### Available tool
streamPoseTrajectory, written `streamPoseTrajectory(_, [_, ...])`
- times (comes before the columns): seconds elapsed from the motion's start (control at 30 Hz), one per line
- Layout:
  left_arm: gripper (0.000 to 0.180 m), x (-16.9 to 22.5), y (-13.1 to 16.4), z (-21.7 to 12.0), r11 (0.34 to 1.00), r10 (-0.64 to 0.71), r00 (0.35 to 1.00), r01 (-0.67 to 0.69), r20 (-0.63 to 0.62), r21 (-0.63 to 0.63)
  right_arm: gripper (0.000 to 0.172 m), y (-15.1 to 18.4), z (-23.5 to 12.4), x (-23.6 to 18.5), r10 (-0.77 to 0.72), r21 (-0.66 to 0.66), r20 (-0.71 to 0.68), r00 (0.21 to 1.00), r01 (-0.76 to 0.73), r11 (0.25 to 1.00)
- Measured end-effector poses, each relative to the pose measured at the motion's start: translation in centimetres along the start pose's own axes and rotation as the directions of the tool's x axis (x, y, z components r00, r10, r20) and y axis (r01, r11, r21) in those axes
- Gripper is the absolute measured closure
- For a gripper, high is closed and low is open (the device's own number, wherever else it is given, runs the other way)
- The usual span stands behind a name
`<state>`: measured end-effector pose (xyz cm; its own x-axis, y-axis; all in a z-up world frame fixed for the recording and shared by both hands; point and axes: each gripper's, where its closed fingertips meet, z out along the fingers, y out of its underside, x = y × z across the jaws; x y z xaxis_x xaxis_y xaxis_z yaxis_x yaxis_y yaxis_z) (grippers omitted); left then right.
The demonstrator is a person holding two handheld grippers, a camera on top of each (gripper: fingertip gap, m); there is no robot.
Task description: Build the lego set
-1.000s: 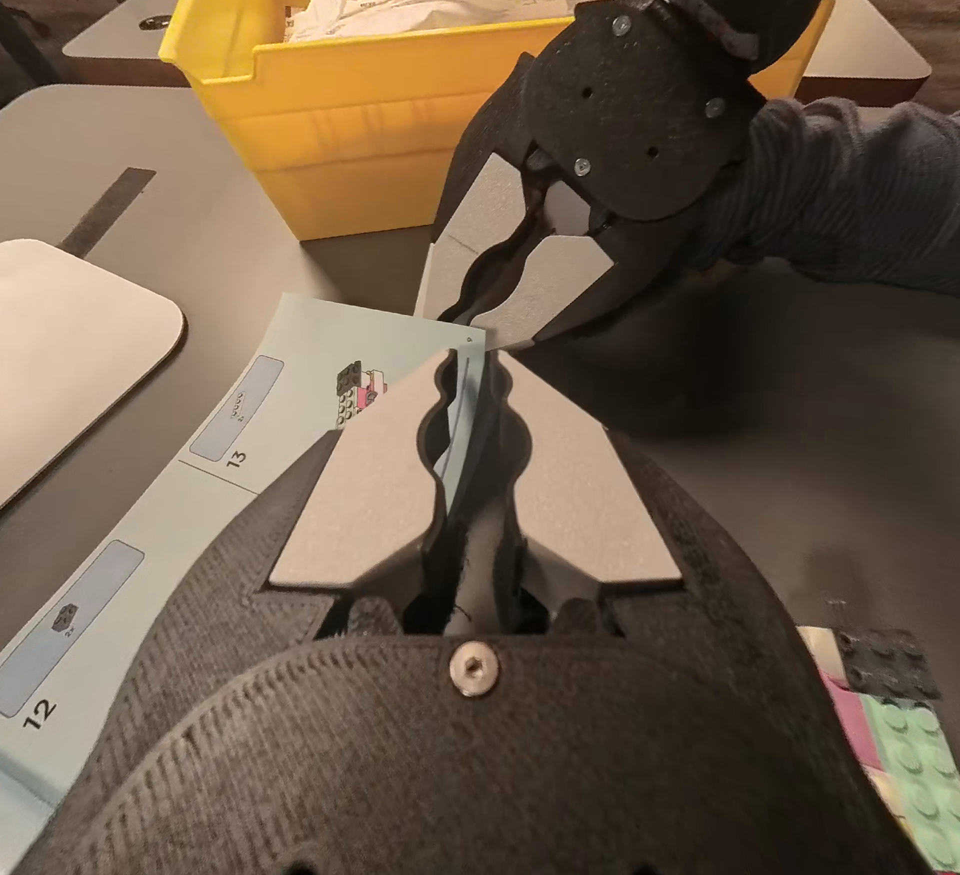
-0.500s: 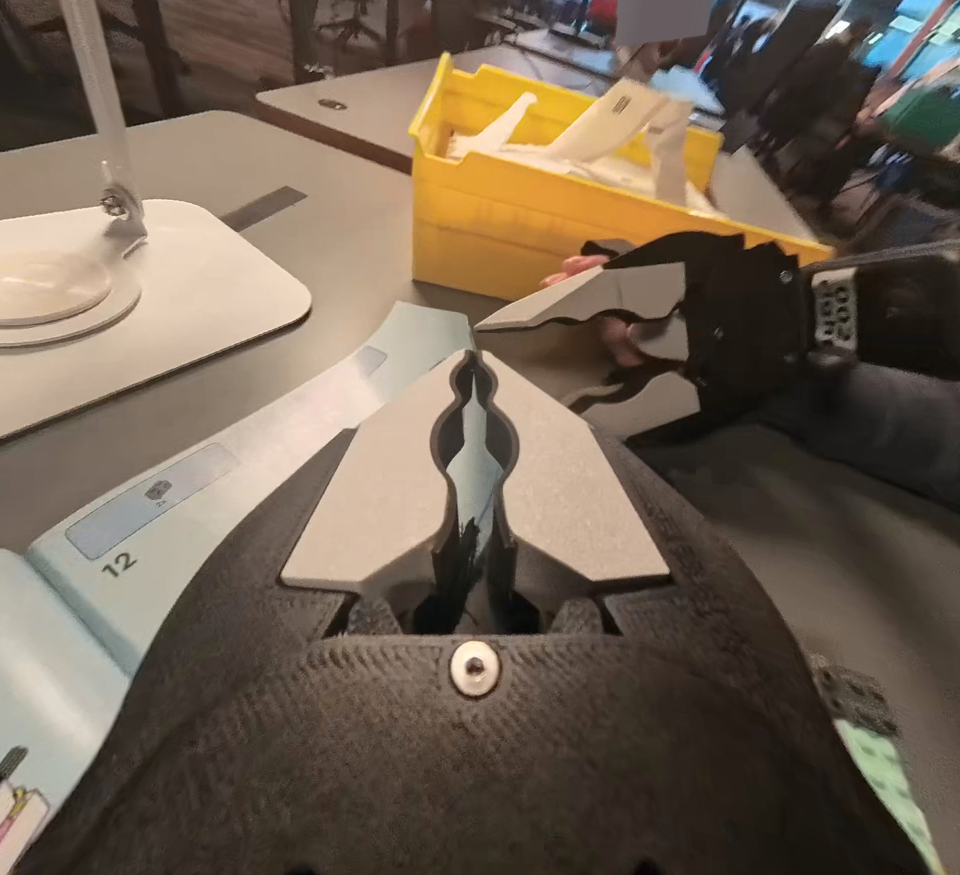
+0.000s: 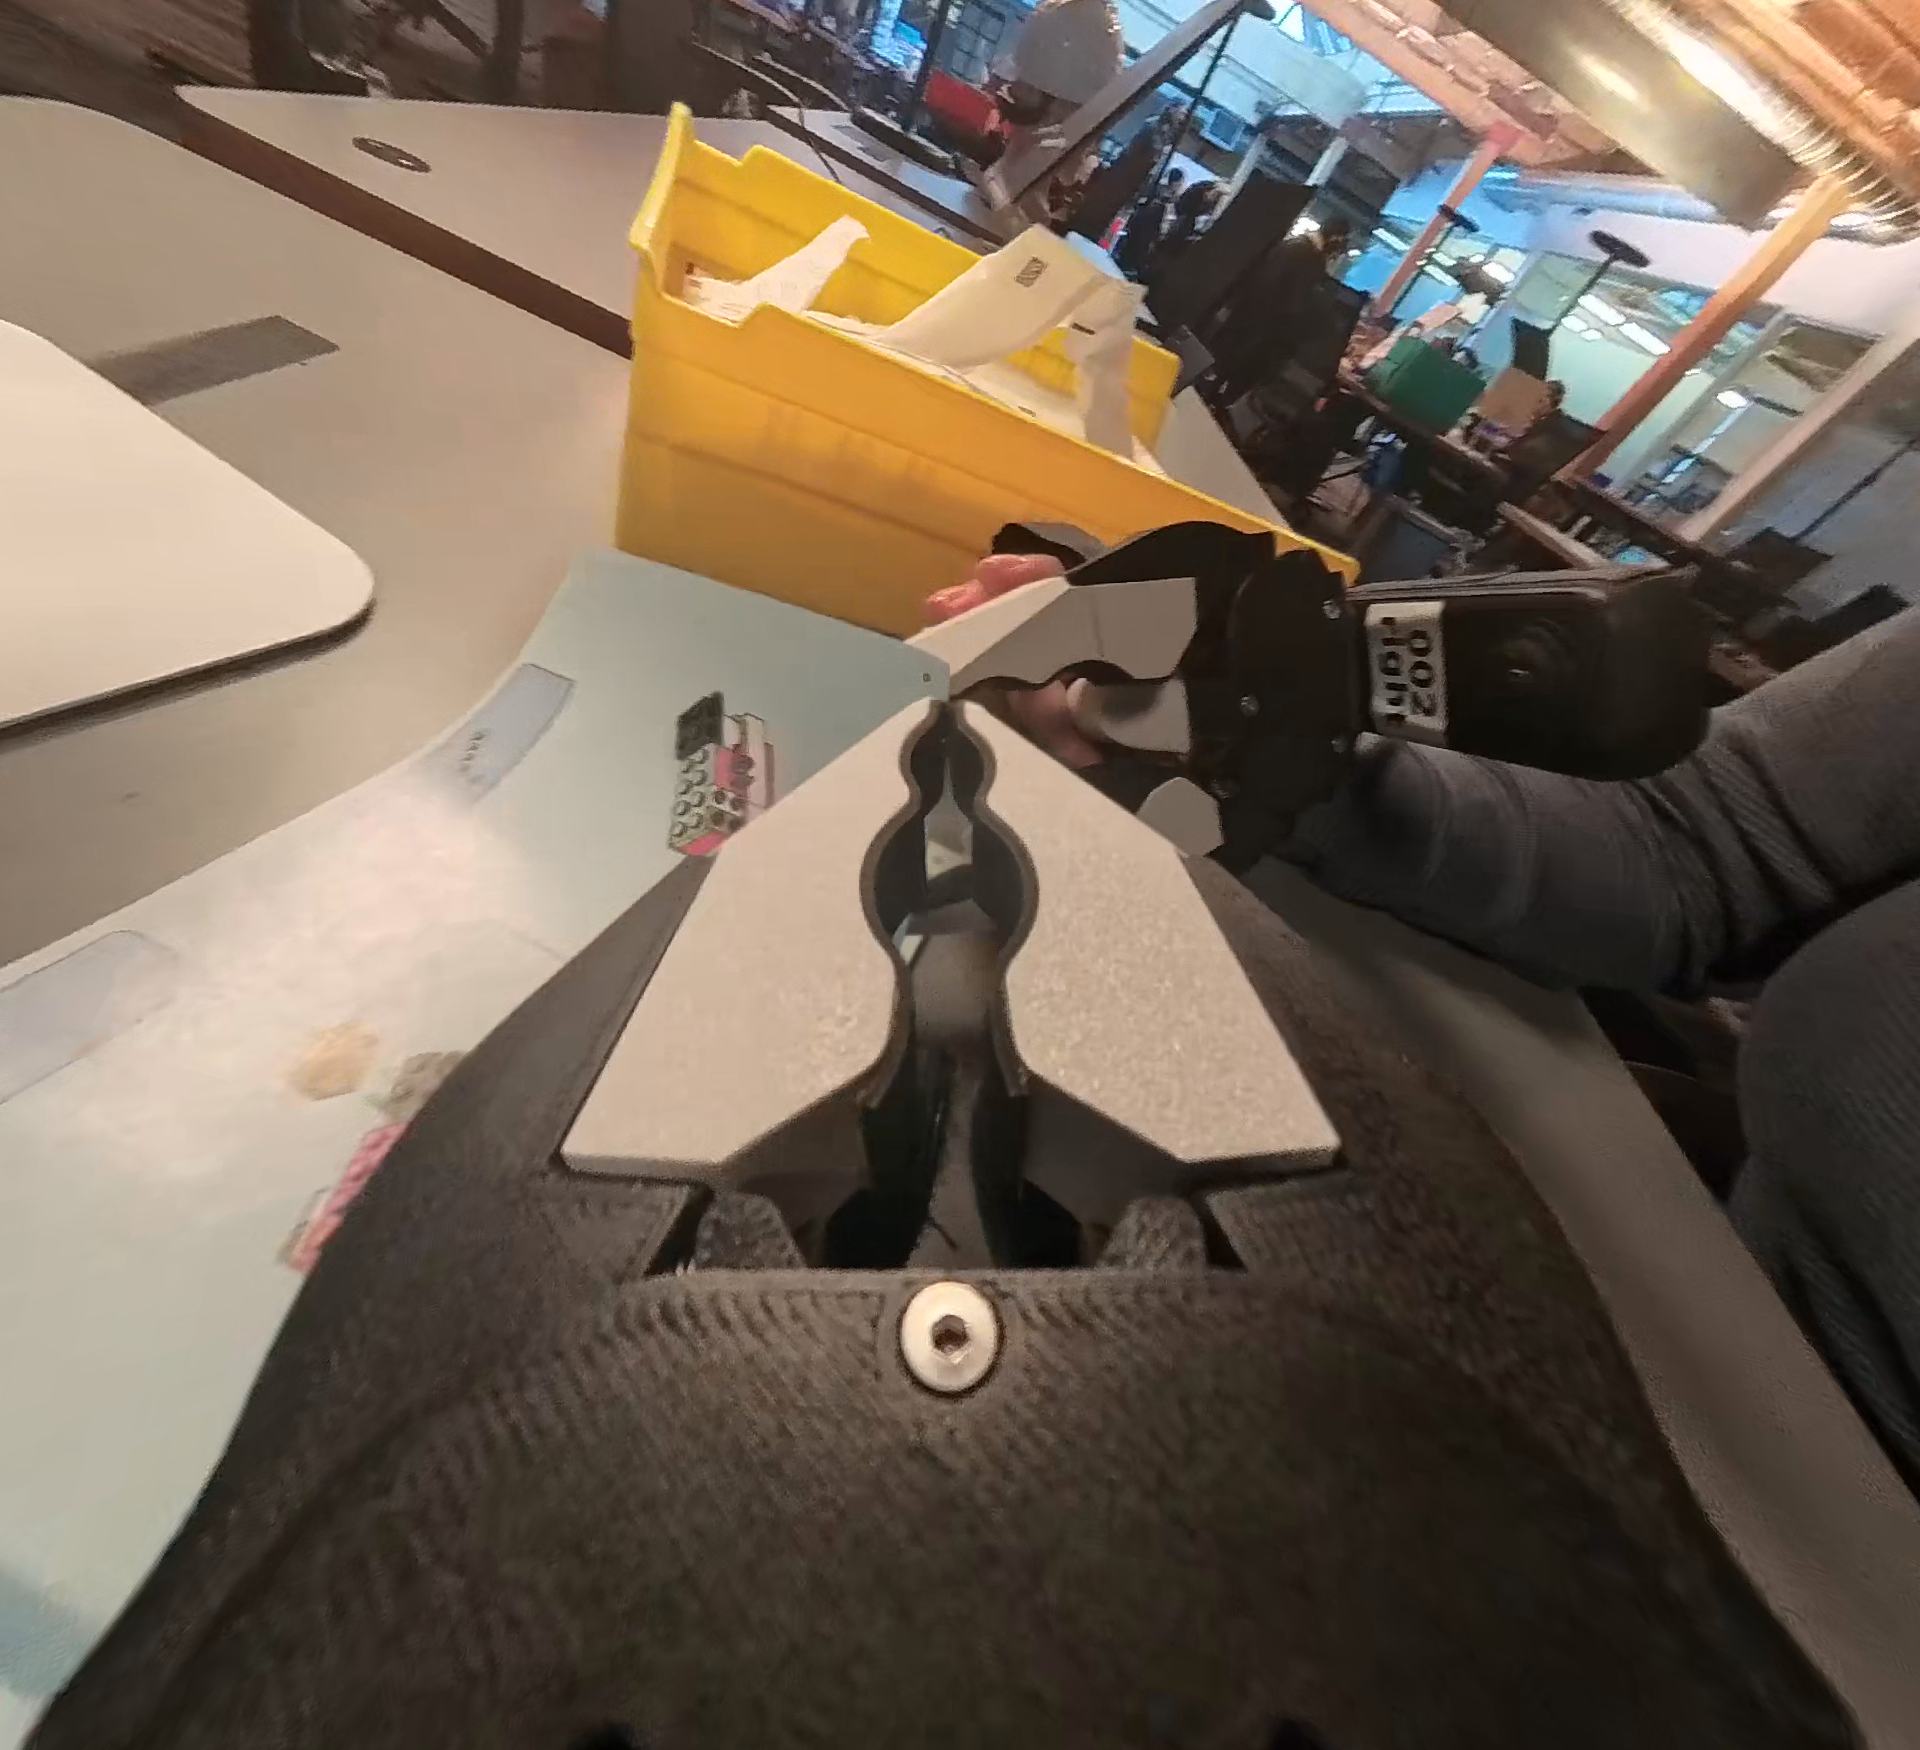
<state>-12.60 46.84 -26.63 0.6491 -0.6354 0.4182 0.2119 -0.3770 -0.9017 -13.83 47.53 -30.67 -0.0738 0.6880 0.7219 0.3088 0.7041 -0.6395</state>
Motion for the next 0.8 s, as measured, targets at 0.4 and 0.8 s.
streamPoseTrajectory(0.4, [0.18,1.4,-0.3,0.3,0.985,-0.166,0.97,0.172,-0.178,0.019,0.127,0.0,0.0,-0.1,0.014,0.006,0.008,1.0,-0.014,1.0])
streamPoseTrajectory(0.8, [0.18,1.2,0.2,0.6,0.973,-0.228,0.957,0.23,-0.18,-0.011,0.13,-0.2,-0.1,-0.1,0.014,0.016,0.005,1.0,-0.014,1.0])
